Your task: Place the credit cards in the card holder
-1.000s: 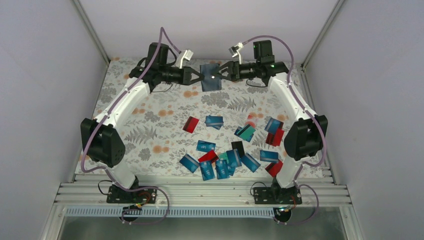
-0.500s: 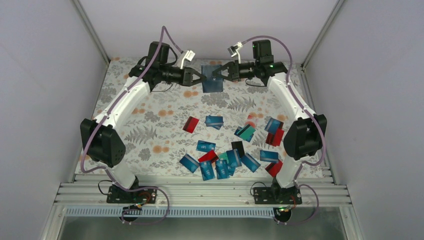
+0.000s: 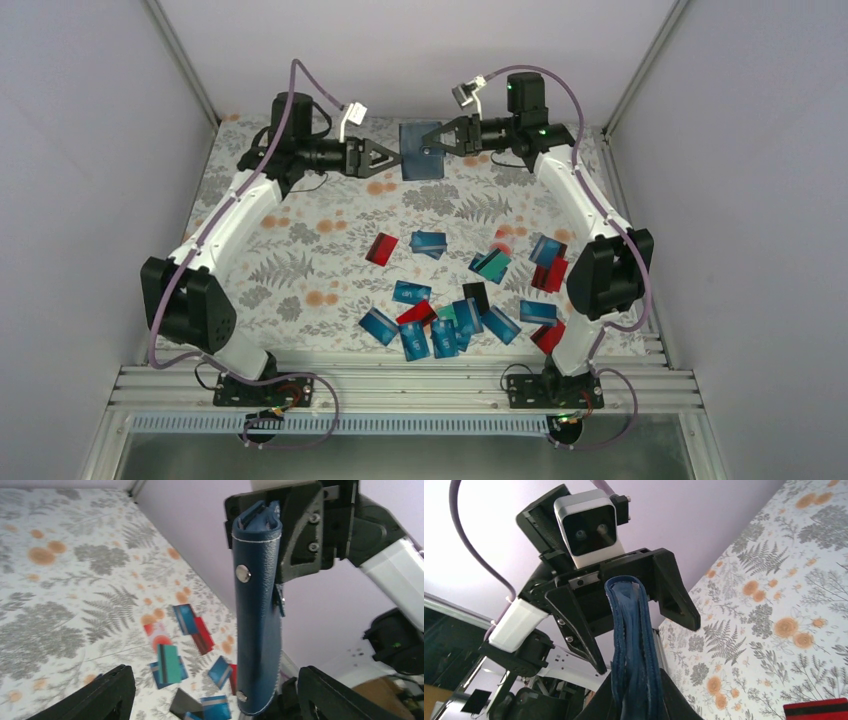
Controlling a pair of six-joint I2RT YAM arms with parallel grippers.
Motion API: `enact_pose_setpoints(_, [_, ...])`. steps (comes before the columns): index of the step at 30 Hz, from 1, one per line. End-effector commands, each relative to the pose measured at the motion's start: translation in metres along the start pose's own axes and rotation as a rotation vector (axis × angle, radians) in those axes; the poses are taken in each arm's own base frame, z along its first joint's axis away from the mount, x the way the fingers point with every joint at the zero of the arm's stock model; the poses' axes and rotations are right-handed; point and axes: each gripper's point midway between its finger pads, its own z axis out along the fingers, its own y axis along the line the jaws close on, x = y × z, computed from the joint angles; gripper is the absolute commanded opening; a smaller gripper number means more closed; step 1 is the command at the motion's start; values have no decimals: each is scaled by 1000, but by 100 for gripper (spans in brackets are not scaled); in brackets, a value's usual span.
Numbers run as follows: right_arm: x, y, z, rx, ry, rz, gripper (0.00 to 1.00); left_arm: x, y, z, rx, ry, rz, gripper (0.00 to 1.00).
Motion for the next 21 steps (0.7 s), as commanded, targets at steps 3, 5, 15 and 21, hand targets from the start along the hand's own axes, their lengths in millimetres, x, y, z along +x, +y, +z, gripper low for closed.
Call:
enact_pose_setpoints(3, [-7, 37, 4, -114, 34, -82, 4, 2, -34, -1, 184, 13, 66, 70])
enact_pose_setpoints(5, [-6, 43, 8, -132, 47, -91, 4, 3, -33, 1, 197, 18, 62, 64])
enact_pose_setpoints(15, [0, 46, 19, -151, 73, -98, 5, 4, -36, 16, 260, 35, 48, 20])
enact_pose_setpoints(21, [-22, 5, 11, 79, -29, -25, 72, 6, -13, 20, 145, 15, 10, 3])
